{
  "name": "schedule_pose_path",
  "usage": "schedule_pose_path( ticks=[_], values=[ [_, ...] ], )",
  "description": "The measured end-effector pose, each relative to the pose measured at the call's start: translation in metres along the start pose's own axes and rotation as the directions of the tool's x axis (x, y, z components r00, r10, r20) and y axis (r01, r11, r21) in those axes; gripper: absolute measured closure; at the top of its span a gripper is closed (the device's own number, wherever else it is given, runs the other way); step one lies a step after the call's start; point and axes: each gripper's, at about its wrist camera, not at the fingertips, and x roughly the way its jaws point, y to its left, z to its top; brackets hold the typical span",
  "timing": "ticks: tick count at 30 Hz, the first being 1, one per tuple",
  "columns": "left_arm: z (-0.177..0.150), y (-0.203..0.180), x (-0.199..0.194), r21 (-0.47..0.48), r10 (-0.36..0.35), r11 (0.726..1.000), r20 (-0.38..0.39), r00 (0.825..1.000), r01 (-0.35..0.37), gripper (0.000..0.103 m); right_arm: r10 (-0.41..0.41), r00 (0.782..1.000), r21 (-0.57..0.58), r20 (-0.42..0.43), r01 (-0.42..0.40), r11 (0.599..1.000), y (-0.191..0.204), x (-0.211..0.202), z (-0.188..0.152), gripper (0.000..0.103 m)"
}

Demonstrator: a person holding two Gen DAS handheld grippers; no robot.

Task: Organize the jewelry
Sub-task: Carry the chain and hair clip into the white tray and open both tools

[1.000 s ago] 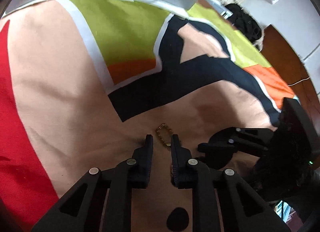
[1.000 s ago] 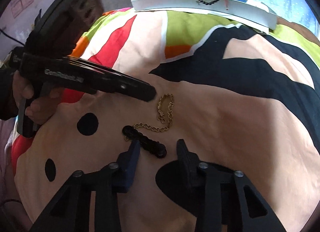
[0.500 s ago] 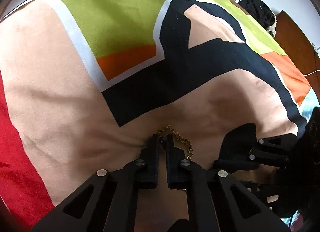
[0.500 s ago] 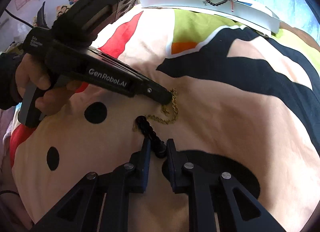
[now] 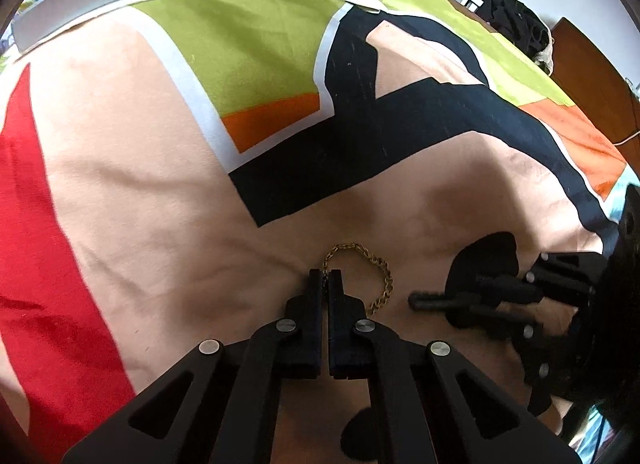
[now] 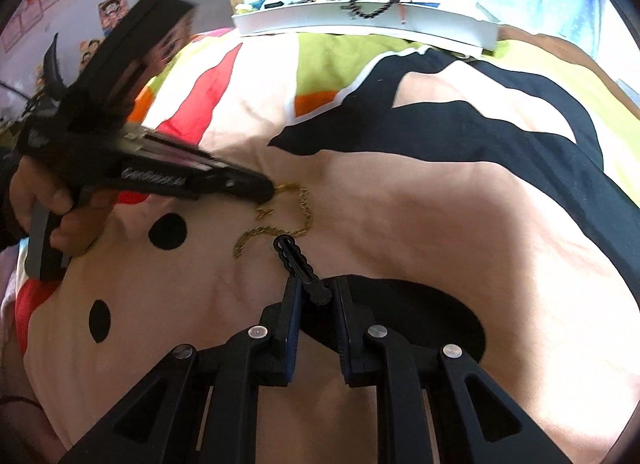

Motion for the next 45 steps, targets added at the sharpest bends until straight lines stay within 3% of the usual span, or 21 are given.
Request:
schedule_pose_path(
  ticks=[12, 25, 31, 37, 41, 45],
  values=[
    [-0.006, -0.001, -0.044, 0.055, 0.050, 0.997, 0.096, 0.994, -0.055, 0.103, -0.028, 0.994, 0.088, 0.105, 0.018, 0.996, -0.006, -0.019, 0.006, 0.088],
    [0.041, -0.002, -0.100, 0.125, 0.098, 0.983, 0.251, 0.963, -0.133, 0.103, -0.048, 0.964, 0.100, 0.261, 0.022, 0.995, -0.010, -0.029, 0.062, 0.088],
    [0.084, 0.001, -0.134, 0.126, 0.096, 0.981, 0.348, 0.932, -0.148, 0.103, -0.039, 0.935, 0.120, 0.352, -0.004, 0.993, -0.028, -0.036, 0.115, 0.088],
    [0.143, 0.008, -0.169, 0.107, 0.102, 0.979, 0.476, 0.873, -0.173, 0.103, -0.061, 0.904, 0.112, 0.422, 0.015, 0.994, -0.049, -0.041, 0.183, 0.088],
    [0.172, 0.021, -0.178, 0.059, 0.138, 0.978, 0.542, 0.829, -0.202, 0.103, -0.079, 0.893, 0.110, 0.443, 0.034, 0.993, -0.058, -0.029, 0.216, 0.088],
    [0.189, 0.043, -0.163, -0.013, 0.189, 0.976, 0.550, 0.814, -0.218, 0.103, -0.092, 0.896, 0.145, 0.433, 0.031, 0.989, -0.065, -0.003, 0.231, 0.088]
  ],
)
